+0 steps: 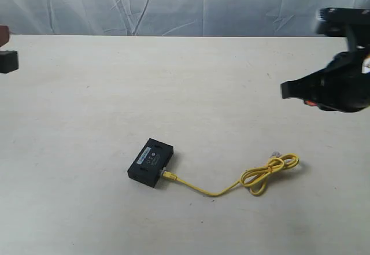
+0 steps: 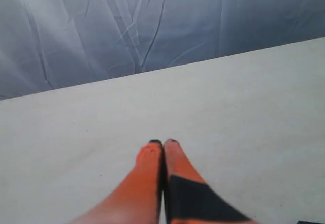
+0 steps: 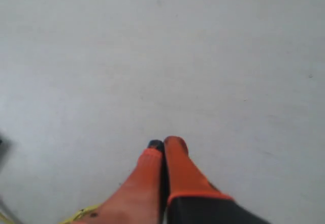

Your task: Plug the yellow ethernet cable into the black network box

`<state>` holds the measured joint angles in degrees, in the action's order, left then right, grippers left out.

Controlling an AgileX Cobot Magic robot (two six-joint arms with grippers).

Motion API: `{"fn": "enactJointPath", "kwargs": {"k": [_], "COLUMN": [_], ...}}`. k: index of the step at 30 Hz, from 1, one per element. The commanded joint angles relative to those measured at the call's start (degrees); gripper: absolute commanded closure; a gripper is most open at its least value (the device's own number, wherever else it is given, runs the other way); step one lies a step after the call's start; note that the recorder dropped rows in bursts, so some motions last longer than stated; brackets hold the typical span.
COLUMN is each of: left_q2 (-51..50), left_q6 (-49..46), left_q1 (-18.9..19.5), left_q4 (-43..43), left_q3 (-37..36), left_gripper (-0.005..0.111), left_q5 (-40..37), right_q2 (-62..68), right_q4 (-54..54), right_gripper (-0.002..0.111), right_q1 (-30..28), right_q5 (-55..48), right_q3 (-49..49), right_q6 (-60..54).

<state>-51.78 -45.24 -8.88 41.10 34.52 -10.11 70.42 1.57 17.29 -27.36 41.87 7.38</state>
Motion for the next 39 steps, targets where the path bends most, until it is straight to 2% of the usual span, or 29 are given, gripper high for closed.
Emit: {"fn": "enactJointPath", "kwargs": {"k": [1, 5, 9, 20, 25, 30, 39], "left_q2": [11.36, 16.93, 17.82, 17.82, 17.82, 17.82, 17.82], "left_q6": [0.17, 0.17, 0.17, 0.17, 0.17, 0.17, 0.17], "left_q1": [-0.12, -0.12, -0.12, -0.12, -0.12, -0.12, -0.12], "left_q4": [-1.04, -1.16, -1.16, -1.16, -1.16, -1.16, -1.16], "left_q3": [-5.99, -6.44, -6.44, -6.44, -6.44, -6.44, -6.44], "left_gripper": [0.107, 0.107, 0.107, 0.107, 0.107, 0.107, 0.107], "left_q5": [-1.71, -3.18, -3.17, -3.17, -3.17, -3.17, -3.17], "right_q2": [-16.76, -28.19, -35.87, -43.83, -47.53, -53.64, -68.46], "right_q4": [-2.91, -2.43, -2.43, -2.4, -2.11, -3.2, -7.77], "right_gripper": [0.108, 0.108, 0.108, 0.108, 0.108, 0.108, 0.108], "right_q1": [-2.64, -2.64, -2.64, -2.76, -7.52, -11.58, -11.67], "right_q5": [4.6, 2.67, 2.52, 2.27, 2.71, 2.71, 2.87], "right_q3": [-8.08, -8.53, -8.53, -8.74, -10.19, -16.38, -34.66], "right_q6": [-0.49, -0.49, -0.49, -0.49, -0.49, -0.49, -0.49]}}
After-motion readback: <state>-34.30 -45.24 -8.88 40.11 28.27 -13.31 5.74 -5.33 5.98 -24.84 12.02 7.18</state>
